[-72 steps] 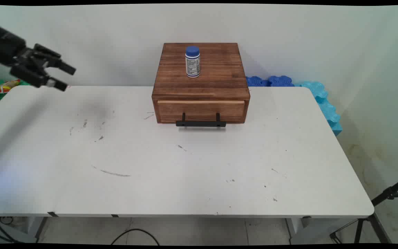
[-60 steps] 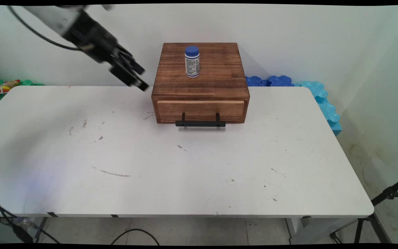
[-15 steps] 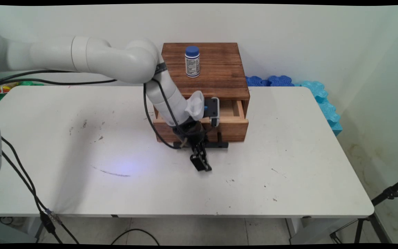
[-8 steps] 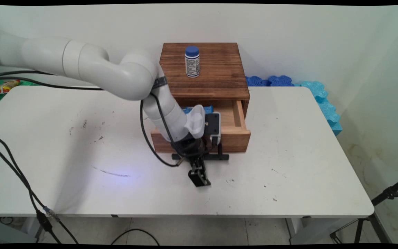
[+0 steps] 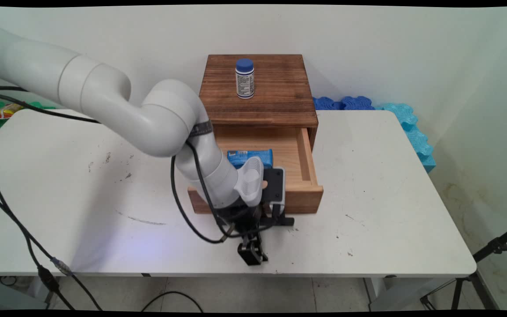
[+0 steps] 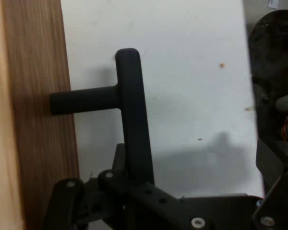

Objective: Open the drawer

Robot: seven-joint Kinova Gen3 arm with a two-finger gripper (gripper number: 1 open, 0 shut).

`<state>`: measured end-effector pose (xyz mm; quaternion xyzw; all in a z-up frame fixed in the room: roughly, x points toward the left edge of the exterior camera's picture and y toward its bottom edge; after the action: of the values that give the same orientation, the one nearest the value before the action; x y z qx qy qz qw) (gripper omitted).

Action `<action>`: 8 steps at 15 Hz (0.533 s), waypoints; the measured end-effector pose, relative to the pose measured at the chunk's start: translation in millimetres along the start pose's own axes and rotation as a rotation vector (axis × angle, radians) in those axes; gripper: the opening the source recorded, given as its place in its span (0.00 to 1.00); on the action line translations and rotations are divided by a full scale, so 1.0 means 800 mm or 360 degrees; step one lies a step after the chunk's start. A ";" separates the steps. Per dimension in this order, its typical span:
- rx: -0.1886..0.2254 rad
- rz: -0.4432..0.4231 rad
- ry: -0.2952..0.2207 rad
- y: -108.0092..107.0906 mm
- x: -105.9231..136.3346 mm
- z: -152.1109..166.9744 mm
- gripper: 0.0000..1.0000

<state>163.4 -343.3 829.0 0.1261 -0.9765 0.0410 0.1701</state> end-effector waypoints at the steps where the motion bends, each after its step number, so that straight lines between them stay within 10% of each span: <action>1: -0.0001 0.0000 -0.0002 0.009 0.002 -0.002 1.00; 8: -0.0012 -0.0005 -0.0010 0.053 0.008 -0.016 1.00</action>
<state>151.2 -302.4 841.7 0.1270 -0.9769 0.0369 0.1676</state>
